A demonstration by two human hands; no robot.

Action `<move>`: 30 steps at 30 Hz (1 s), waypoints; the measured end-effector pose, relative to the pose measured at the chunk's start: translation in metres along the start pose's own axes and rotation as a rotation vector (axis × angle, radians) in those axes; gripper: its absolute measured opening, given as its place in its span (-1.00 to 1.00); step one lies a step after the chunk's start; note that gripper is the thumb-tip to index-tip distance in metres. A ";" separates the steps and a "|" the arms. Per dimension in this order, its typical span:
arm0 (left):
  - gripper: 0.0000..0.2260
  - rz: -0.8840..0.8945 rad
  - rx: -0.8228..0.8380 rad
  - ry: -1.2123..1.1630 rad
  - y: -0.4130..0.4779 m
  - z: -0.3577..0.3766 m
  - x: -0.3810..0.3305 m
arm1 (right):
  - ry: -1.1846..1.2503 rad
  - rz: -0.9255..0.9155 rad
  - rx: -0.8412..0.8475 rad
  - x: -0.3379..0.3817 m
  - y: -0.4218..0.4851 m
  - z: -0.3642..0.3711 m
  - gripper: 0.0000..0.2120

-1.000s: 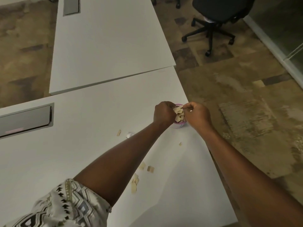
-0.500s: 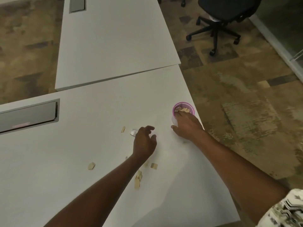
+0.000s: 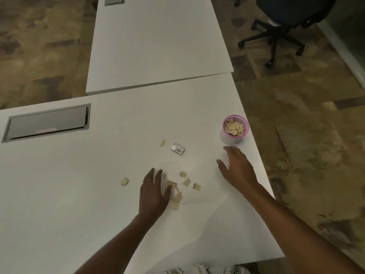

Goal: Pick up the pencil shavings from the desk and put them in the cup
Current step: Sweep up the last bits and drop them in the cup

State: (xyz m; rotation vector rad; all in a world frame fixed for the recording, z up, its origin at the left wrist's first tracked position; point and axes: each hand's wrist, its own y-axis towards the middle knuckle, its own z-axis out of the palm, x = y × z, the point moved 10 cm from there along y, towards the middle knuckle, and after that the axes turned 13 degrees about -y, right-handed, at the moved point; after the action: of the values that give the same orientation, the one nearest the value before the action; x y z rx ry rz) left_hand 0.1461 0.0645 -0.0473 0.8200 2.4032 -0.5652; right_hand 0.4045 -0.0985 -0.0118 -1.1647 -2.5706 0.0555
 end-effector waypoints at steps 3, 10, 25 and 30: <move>-0.25 -0.134 -0.052 0.067 -0.006 -0.016 0.053 | -0.042 0.174 0.189 -0.028 -0.025 0.052 -0.32; -0.16 -0.326 -0.003 0.000 -0.009 -0.020 0.139 | -0.134 0.155 0.211 0.001 -0.043 0.097 -0.29; -0.69 0.233 0.135 0.073 -0.091 0.010 0.048 | -0.183 -0.423 0.157 0.147 -0.132 0.098 -0.73; -0.66 0.333 0.248 0.152 -0.089 0.022 0.049 | -0.279 -0.454 0.290 0.156 -0.134 0.124 -0.64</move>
State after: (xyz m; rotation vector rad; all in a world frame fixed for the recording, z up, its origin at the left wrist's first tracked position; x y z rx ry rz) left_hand 0.0624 0.0092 -0.0752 1.3827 2.2843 -0.6933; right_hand 0.1736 -0.0610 -0.0657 -0.4829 -2.8783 0.4970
